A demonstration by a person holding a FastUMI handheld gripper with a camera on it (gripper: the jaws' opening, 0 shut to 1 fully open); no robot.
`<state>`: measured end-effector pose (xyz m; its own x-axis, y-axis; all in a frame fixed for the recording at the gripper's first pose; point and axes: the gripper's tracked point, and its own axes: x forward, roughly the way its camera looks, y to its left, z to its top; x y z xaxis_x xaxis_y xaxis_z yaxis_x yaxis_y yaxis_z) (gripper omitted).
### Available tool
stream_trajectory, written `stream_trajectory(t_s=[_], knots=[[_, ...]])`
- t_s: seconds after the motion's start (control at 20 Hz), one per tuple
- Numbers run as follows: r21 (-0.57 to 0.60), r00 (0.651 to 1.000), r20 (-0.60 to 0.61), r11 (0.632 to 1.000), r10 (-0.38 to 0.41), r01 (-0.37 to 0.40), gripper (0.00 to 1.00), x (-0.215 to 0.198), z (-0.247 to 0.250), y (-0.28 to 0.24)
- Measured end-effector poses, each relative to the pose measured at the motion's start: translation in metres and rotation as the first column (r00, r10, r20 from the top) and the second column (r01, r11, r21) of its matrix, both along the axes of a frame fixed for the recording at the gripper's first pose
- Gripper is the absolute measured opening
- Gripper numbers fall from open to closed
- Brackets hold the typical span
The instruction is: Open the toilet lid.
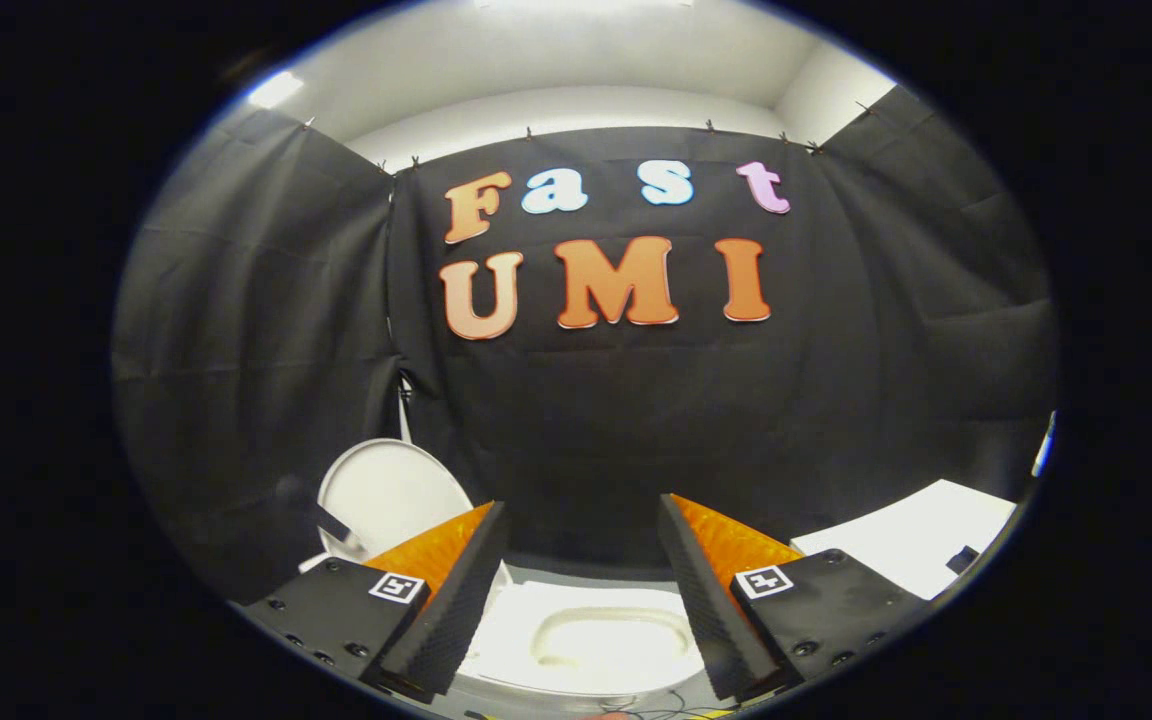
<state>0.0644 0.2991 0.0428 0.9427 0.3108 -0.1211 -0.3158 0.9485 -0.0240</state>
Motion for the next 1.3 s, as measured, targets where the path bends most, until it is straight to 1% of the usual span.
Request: stream_trajectory(t_s=[0.15, 0.3, 0.4, 0.55, 0.75, 0.85, 0.95, 1.05, 1.2, 1.3], knots=[[-0.001, 0.999, -0.010, 0.999, -0.048, 0.048, 0.97, -0.012, -0.021, -0.069], [-0.023, 0.993, 0.026, 0.993, -0.116, 0.117, 0.96, -0.017, -0.025, -0.131], [-0.046, 0.988, 0.047, 0.987, -0.150, 0.152, 0.96, -0.020, -0.025, -0.162], [-0.035, 0.979, 0.059, 0.980, -0.195, 0.198, 0.96, -0.027, -0.027, -0.199], [-0.057, 0.971, 0.051, 0.970, -0.233, 0.236, 0.96, -0.031, -0.048, -0.229], [-0.022, 0.956, 0.090, 0.960, -0.278, 0.281, 0.96, -0.035, -0.045, -0.244], [-0.019, 0.942, 0.111, 0.947, -0.318, 0.321, 0.96, -0.041, -0.059, -0.255], [-0.059, 0.946, 0.073, 0.946, -0.315, 0.319, 0.96, -0.042, -0.085, -0.256], [-0.026, 0.951, 0.054, 0.952, -0.304, 0.305, 0.96, -0.039, -0.084, -0.252], [-0.042, 0.954, 0.053, 0.954, -0.295, 0.298, 0.96, -0.042, -0.087, -0.253]])
